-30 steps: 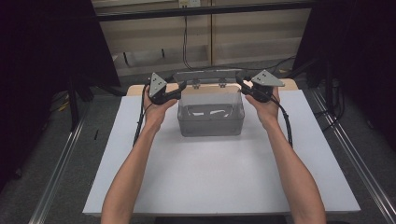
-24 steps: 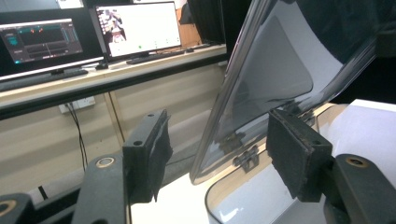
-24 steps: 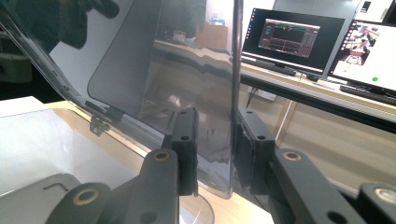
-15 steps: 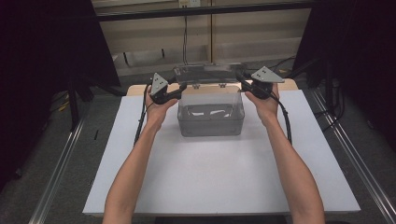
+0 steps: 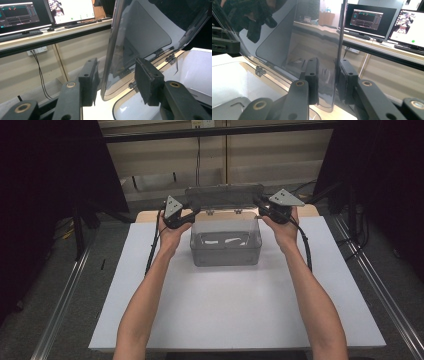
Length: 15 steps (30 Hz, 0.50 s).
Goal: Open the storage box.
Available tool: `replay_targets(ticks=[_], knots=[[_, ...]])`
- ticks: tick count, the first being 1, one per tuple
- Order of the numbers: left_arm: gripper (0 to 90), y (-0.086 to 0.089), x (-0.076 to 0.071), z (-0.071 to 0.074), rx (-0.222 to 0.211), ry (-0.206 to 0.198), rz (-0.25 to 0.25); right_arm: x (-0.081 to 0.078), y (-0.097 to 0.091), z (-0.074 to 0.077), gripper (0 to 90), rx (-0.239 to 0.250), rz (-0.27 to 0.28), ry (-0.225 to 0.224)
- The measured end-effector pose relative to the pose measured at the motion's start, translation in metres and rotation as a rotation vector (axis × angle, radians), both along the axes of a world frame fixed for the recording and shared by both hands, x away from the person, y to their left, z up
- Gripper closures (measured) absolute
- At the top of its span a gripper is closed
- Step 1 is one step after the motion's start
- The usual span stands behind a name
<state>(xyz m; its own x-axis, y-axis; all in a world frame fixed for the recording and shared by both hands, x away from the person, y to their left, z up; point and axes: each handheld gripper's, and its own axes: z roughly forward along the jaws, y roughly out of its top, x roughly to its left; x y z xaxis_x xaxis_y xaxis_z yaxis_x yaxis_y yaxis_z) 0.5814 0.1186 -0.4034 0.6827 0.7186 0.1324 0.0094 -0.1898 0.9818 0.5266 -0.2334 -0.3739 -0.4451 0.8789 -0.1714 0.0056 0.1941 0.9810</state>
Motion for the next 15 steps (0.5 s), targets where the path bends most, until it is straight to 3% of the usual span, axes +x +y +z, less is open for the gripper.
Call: replay_targets(ticks=[3,4,9,15], knots=[[55.8,-0.0005,0.0018,-0.0023,-0.005,0.010,-0.002,0.0012,-0.0001,0.0004,71.9,0.001,0.000,0.000],[61.3,-0.0006,0.0026,-0.0031,-0.005,0.009,-0.007,0.0020,-0.0002,0.0007,72.0,-0.002,0.000,-0.002],[69.1,0.0016,0.0042,-0.0030,-0.005,0.011,-0.002,0.0029,0.0000,0.0018,72.1,-0.005,-0.002,0.003],[71.4,0.0030,0.0062,-0.0029,-0.009,0.007,-0.010,0.0046,-0.0002,0.0024,71.6,-0.005,-0.003,0.005]])
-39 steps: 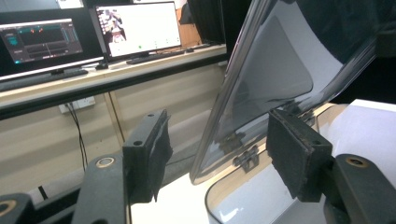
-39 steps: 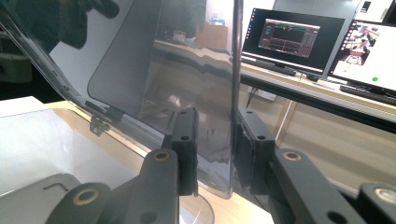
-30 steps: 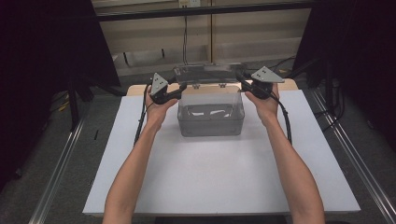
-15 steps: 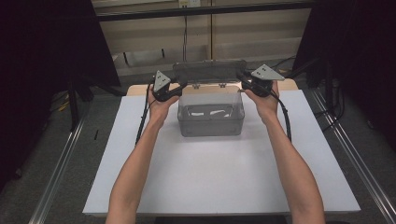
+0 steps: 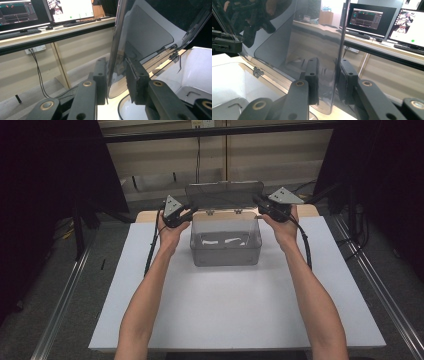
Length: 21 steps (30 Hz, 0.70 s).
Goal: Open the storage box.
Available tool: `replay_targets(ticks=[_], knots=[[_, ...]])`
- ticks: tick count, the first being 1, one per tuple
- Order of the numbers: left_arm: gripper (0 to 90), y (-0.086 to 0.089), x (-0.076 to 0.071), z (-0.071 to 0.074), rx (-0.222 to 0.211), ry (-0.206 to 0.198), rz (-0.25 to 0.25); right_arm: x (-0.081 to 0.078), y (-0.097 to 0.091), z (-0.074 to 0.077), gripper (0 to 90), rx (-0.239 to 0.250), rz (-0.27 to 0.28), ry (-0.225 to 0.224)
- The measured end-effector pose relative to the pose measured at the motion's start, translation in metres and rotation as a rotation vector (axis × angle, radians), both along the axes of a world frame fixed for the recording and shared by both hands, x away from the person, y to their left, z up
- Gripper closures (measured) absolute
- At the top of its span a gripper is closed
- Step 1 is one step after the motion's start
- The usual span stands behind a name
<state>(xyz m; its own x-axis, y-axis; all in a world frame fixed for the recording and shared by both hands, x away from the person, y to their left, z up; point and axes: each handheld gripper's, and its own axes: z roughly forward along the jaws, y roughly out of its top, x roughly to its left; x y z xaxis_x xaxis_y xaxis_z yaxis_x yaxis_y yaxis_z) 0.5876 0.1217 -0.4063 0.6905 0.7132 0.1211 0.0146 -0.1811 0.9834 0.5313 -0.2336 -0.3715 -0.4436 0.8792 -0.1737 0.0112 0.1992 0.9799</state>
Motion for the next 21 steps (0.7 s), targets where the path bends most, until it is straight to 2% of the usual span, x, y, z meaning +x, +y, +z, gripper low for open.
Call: replay_targets(ticks=[6,8,13,21], knots=[[73.4,0.001,0.001,0.001,0.010,-0.006,-0.004,0.003,-0.003,-0.001,66.5,0.011,-0.009,0.002],[73.9,0.002,0.002,0.001,0.009,-0.008,-0.002,0.006,-0.007,-0.007,61.8,0.015,-0.018,0.019],[74.4,0.002,0.003,0.001,-0.001,0.001,-0.003,0.012,-0.009,-0.018,61.6,0.023,-0.018,0.058],[75.2,0.001,0.006,0.002,-0.003,0.008,-0.002,0.018,-0.009,-0.029,64.3,0.037,-0.002,0.094]])
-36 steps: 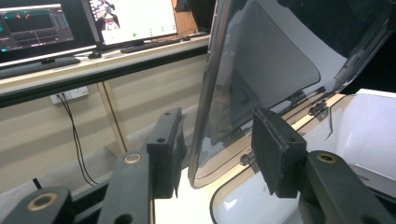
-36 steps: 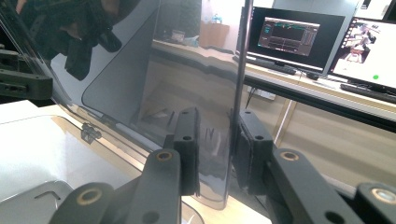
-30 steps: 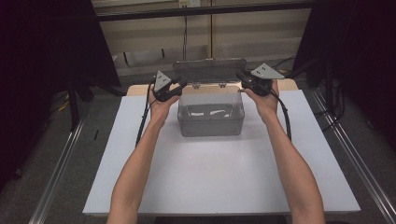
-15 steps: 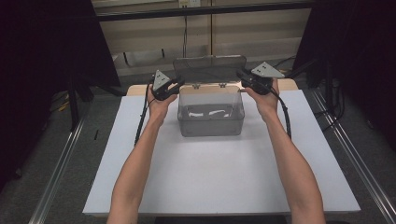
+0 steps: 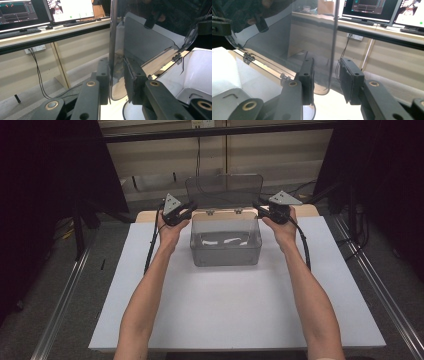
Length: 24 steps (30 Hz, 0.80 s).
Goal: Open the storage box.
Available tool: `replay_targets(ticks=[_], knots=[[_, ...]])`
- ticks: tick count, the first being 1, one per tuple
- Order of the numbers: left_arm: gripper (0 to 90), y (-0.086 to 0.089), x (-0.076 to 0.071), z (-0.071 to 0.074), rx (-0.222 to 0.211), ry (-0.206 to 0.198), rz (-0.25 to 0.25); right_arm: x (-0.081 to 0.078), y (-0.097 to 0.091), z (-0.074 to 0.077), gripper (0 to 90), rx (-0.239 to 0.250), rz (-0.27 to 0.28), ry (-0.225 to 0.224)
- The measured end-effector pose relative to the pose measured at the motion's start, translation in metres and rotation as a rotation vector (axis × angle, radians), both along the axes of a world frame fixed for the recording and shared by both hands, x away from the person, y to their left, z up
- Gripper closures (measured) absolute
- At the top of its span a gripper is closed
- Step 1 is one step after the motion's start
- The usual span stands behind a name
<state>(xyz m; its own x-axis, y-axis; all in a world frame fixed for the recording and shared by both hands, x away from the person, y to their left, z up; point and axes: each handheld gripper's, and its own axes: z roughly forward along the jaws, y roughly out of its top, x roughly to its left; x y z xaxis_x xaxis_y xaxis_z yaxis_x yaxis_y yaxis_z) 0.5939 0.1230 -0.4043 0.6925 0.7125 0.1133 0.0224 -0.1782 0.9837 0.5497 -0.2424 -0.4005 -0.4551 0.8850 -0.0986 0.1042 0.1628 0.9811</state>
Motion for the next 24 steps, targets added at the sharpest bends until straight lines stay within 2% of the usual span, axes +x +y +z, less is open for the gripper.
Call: replay_targets(ticks=[1,7,10,17,19,20,21,24], knots=[[75.2,0.000,0.000,0.000,0.009,0.000,-0.001,0.000,0.000,0.000,64.3,0.000,0.000,0.000],[75.2,0.000,0.002,0.000,0.000,0.005,0.003,0.006,0.003,-0.008,67.1,0.000,0.007,0.021],[75.3,0.000,0.003,-0.001,-0.005,0.003,0.004,0.009,0.002,-0.013,71.4,0.015,0.010,0.033],[75.4,0.000,0.003,-0.001,0.005,0.002,0.011,0.012,0.004,-0.016,72.9,0.040,0.008,0.037],[75.3,-0.001,0.004,-0.001,-0.002,0.010,0.014,0.013,0.004,-0.015,72.7,0.039,0.003,0.038],[75.3,0.000,0.005,-0.002,0.015,0.010,0.012,0.013,0.004,-0.015,72.7,0.043,0.006,0.040],[75.1,0.000,0.005,-0.003,0.012,0.011,0.013,0.014,0.004,-0.015,72.7,0.046,0.006,0.041],[73.3,-0.001,0.007,-0.007,0.014,0.036,0.016,0.015,0.004,-0.015,72.8,0.049,0.007,0.040]])
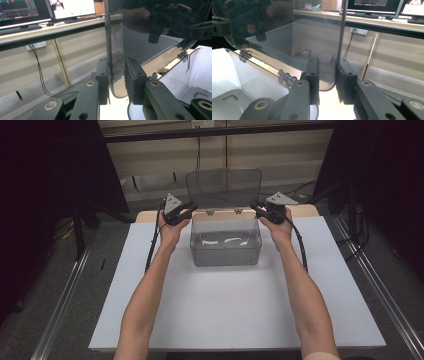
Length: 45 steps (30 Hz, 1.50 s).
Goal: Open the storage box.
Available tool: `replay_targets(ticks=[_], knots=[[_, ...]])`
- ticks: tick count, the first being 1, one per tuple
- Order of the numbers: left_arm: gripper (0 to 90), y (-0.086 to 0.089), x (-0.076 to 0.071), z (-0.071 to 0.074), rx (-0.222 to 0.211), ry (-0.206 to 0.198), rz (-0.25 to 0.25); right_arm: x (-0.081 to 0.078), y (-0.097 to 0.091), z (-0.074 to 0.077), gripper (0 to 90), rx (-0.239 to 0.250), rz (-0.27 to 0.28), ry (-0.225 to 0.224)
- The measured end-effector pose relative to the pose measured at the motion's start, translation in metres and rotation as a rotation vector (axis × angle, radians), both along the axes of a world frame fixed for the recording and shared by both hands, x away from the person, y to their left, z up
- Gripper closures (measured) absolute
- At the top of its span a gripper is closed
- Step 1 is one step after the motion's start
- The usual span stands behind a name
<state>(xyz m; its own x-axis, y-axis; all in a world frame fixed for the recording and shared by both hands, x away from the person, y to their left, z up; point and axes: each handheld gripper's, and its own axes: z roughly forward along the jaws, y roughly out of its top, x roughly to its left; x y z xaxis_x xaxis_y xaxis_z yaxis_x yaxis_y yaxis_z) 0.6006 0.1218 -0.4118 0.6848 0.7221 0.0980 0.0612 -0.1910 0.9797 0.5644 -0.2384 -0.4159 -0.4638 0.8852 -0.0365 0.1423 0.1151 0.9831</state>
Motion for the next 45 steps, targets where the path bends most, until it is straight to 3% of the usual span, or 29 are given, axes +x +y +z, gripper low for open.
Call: replay_targets(ticks=[18,22,24,26,27,43,45], knots=[[67.1,-0.005,0.004,-0.005,0.051,0.020,0.018,0.005,0.002,0.001,71.2,-0.002,-0.019,0.011],[66.9,-0.005,0.004,-0.006,0.047,0.025,0.020,0.006,0.004,0.001,69.7,-0.006,-0.023,0.015],[66.0,-0.007,0.005,-0.007,0.018,0.034,0.026,0.007,0.004,0.001,68.9,-0.003,-0.025,0.016],[65.7,-0.006,0.006,-0.007,0.031,0.036,0.024,0.007,0.004,0.001,68.3,-0.003,-0.026,0.021],[65.6,-0.007,0.006,-0.007,0.017,0.039,0.028,0.008,0.004,0.001,67.9,-0.003,-0.026,0.023],[60.0,-0.008,0.009,-0.007,0.008,0.099,0.024,0.016,0.006,-0.001,60.4,0.037,-0.023,0.068],[60.0,-0.008,0.009,-0.007,0.017,0.091,0.027,0.017,0.006,-0.001,60.3,0.043,-0.024,0.073]])
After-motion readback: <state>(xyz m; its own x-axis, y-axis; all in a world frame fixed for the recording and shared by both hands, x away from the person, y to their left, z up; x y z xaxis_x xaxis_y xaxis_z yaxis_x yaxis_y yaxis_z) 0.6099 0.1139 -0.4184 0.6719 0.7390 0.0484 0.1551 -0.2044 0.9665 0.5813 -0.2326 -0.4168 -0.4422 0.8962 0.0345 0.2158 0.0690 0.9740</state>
